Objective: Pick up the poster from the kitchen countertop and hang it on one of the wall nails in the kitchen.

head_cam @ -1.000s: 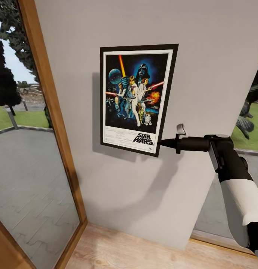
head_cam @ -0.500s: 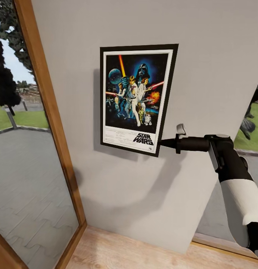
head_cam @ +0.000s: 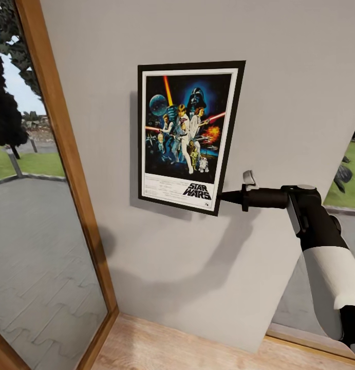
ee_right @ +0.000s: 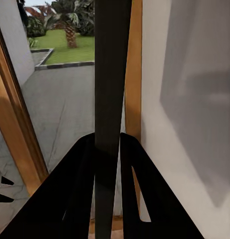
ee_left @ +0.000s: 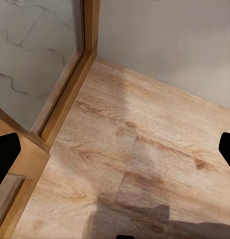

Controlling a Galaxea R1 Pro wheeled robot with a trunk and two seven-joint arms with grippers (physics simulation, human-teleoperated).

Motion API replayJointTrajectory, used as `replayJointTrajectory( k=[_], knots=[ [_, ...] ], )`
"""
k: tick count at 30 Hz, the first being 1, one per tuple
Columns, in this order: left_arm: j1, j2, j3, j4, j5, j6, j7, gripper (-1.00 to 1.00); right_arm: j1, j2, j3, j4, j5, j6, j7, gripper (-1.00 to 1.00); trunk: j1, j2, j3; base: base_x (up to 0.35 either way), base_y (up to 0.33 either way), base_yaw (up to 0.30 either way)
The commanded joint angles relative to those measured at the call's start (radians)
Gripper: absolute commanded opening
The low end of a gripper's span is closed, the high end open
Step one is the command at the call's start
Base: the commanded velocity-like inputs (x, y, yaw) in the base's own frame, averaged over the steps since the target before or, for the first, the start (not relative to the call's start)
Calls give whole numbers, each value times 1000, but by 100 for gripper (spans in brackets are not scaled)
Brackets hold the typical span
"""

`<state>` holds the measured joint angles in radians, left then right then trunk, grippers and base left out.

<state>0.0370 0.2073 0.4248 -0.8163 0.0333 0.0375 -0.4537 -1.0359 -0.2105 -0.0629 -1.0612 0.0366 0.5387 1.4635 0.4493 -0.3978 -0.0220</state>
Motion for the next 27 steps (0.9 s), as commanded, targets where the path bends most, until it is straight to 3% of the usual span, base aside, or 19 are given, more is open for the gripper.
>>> replayJointTrajectory(
  k=[1,27],
  knots=[
    [0,0,2,-1,3,4,-5,100,-1,0,-2,0,3,14,8,-100,1,-2,-2,31,0,0],
    [0,0,2,-1,4,4,-5,100,-1,0,-2,0,3,14,8,-100,1,-2,-2,78,0,0]
  ],
)
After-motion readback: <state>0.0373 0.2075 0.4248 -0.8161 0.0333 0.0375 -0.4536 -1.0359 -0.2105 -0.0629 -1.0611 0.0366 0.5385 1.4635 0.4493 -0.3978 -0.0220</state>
